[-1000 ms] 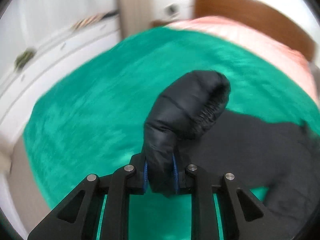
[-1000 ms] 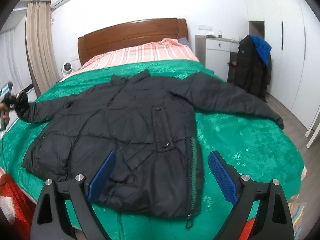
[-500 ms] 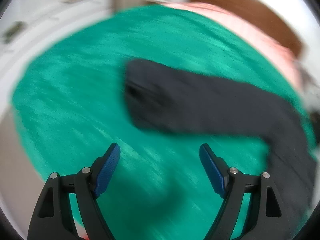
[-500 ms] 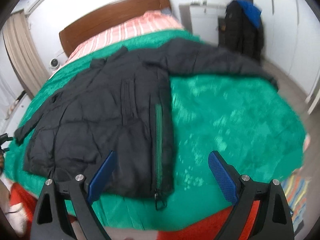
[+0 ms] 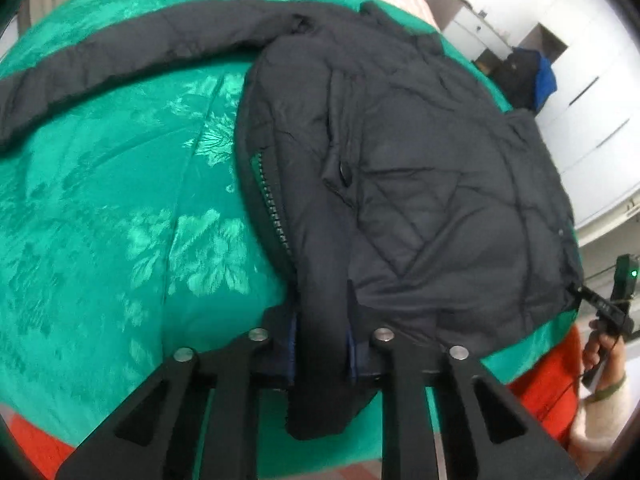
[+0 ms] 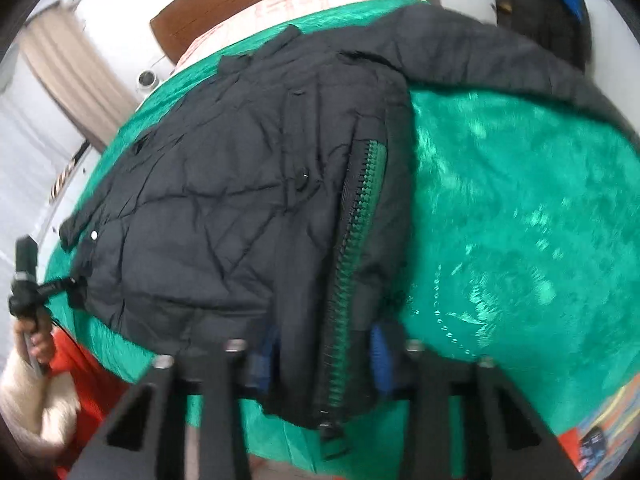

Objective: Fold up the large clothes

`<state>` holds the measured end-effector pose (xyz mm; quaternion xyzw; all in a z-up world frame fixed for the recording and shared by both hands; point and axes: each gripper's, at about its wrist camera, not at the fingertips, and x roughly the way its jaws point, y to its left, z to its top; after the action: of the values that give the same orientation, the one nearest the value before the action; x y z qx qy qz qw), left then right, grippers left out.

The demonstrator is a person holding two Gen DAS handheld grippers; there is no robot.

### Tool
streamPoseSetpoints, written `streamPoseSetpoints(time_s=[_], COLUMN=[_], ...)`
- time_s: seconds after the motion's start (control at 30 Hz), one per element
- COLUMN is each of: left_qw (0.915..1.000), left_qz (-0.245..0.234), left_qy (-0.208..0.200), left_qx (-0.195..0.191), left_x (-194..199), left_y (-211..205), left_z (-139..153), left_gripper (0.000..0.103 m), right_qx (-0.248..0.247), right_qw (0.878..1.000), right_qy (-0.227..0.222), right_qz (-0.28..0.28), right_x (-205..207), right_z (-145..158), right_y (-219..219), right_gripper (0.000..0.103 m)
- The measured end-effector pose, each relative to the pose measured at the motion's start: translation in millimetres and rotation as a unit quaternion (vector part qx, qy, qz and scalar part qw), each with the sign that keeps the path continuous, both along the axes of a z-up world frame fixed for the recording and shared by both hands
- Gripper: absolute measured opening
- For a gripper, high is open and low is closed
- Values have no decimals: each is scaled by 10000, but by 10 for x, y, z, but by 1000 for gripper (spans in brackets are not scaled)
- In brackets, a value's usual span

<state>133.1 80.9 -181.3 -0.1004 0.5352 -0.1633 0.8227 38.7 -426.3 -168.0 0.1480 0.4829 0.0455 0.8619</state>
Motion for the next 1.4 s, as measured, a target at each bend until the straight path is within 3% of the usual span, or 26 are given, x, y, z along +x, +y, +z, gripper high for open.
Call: streamPoseSetpoints(time_s=[0.1, 0.27, 0.4, 0.47, 0.53, 0.6, 0.63, 0.67, 0.8, 0.9, 0.97, 1.1, 1.3, 1.4], left_qw=[9999, 9996, 9996, 9993, 9976, 9947, 9940, 9936, 9907, 9840, 9797, 9700, 9723, 9705], left_qz=[-20, 9, 104, 24, -77, -116, -108, -92, 295, 744, 939, 1315, 1560, 1631], left_qy=[-90, 95, 184, 141, 15, -144, -210, -311, -889, -1329, -1522, -1790, -1469, -1358], left_qx=[86, 262, 192, 356, 691, 1007, 1067, 1086, 990, 924, 910, 985, 935, 1141], left_x=[-178, -439, -349, -376, -368, -380, -388, -393, -371, -236, -230, -54, -39, -32], left_y=[47, 11, 61, 79, 11, -62, -76, -84, -8, 17, 117, 33, 44, 86], left_z=[54, -77, -85, -52, -7, 78, 123, 197, 576, 812, 897, 971, 757, 637], left_gripper=[15, 15, 16, 19, 29, 39, 42, 49, 83, 93, 96, 99, 99, 99], right_qx=[-270, -425, -248, -343, -350, -214, -105, -15, 355, 479, 736, 1246, 2571, 2920], right_qw=[9995, 9980, 9984, 9982, 9983, 9988, 9989, 9990, 9983, 9936, 9844, 9525, 8887, 8536], right_qy=[94, 435, 505, 488, 462, 439, 448, 426, 48, -364, -721, -1259, -1152, -1454], right_qz=[104, 194, 45, 77, 111, 40, -48, -95, -457, -959, -1425, -2478, -3616, -4062], right_x=[-65, -265, -273, -263, -247, -270, -289, -389, -495, -458, -343, -37, 602, 741], right_z=[79, -27, -149, -142, -122, -116, -119, -104, 72, 201, 272, 237, -320, -412], right_y=[83, 151, 102, 121, 89, 15, -39, -102, -453, -805, -1147, -1913, -2739, -2974], right_gripper=[30, 30, 30, 30, 31, 39, 51, 59, 63, 69, 69, 69, 69, 62])
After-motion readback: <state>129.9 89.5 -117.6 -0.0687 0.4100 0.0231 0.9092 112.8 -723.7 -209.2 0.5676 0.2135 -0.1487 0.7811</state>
